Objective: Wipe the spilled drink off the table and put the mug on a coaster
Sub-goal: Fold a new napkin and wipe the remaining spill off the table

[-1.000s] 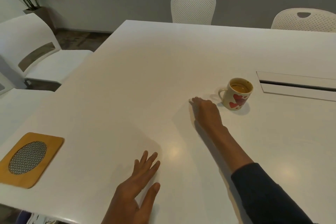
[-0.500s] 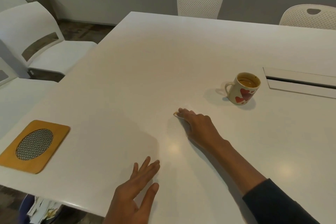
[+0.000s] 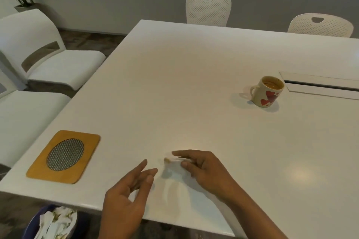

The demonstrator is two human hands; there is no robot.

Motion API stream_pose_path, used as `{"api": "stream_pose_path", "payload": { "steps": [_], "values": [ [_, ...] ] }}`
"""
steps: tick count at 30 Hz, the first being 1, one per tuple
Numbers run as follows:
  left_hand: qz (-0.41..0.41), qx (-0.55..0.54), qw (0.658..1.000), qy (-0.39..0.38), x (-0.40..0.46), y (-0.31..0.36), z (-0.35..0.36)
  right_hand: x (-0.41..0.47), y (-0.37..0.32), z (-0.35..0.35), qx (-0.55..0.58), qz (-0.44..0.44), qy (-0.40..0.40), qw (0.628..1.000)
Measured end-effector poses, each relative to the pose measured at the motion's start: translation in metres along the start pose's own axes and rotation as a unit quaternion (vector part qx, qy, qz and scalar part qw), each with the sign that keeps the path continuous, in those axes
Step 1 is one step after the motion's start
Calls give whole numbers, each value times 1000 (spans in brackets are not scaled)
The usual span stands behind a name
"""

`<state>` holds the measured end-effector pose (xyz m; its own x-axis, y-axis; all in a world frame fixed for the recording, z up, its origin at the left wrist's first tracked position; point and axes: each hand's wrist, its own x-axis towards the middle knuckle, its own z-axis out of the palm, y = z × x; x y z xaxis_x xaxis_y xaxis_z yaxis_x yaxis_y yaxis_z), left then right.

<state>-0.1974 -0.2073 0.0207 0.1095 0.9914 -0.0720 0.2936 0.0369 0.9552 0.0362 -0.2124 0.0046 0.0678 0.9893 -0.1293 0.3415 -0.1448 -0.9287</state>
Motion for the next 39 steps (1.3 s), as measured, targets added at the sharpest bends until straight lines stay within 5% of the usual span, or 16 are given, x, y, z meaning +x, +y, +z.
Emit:
{"api": "stream_pose_path", "payload": {
  "steps": [4,8,22,32,39],
  "values": [
    [-30,-54,998,22,4,-23,-47,6,-33,62,279,107,2,954],
    [-53,-140,988,36,6,-38,-84,15,-60,120,407,140,-13,902],
    [-140,-334,899,246,9,-124,-243,42,-117,262,215,84,-38,972],
    [-324,-327,780,423,41,-317,-333,54,-130,261,167,51,17,984],
    [-390,-324,713,485,77,-376,-363,63,-129,256,107,48,13,993]
  ]
}}
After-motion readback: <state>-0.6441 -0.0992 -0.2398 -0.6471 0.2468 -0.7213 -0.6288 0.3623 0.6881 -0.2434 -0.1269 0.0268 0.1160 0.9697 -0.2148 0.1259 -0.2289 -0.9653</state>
